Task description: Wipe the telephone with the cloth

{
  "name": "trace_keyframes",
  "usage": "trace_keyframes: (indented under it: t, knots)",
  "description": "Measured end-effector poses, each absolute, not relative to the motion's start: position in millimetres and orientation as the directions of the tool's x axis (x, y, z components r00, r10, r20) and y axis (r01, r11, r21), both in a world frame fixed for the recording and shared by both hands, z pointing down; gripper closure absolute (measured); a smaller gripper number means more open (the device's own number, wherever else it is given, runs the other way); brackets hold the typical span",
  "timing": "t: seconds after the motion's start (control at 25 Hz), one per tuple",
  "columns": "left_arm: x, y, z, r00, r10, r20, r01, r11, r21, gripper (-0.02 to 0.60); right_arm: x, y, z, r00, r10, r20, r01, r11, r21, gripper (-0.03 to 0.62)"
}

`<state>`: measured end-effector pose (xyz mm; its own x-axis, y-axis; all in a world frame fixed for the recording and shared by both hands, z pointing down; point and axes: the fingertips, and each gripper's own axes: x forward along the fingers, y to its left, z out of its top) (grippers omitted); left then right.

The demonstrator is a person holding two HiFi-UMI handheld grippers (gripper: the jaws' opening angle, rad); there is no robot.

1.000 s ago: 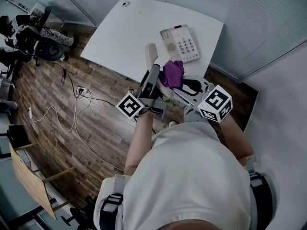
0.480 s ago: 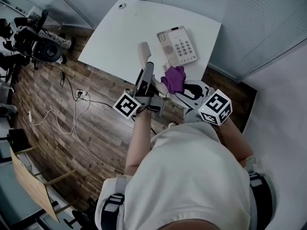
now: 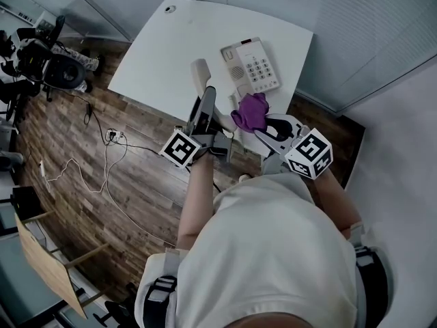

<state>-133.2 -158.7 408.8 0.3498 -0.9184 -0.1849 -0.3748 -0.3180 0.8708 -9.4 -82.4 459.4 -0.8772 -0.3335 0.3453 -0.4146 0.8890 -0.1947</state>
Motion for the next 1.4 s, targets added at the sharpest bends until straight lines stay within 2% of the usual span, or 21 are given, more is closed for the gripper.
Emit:
trace_keyframes:
  t: [0.36,0.6,0.96,1.4]
  knots:
    - [-125,-190,432,0.354,-0.934,-0.056,-0.511,-0.243,0.824,0.353,20,-146,443,-0.789,-0.531,0.309,-0.59,0.795,-0.142,0.467]
    - [-109,-224,460,0.353,-0.935,0.042,-0.579,-0.183,0.795,0.353,32,-187,439,-0.746,-0.599,0.291,-0.654,0.742,-0.147,0.467]
    - [-87,-256,497,0.336,-0.926,0.171,-0.662,-0.103,0.742,0.353,28,-208,447,-0.755,-0.578,0.31,-0.644,0.744,-0.181,0.467]
    - [-89,-278,534,0.221,-0.911,0.348,-0.758,0.064,0.649,0.353,26,-234,453,-0.769,-0.551,0.323,-0.627,0.749,-0.216,0.467]
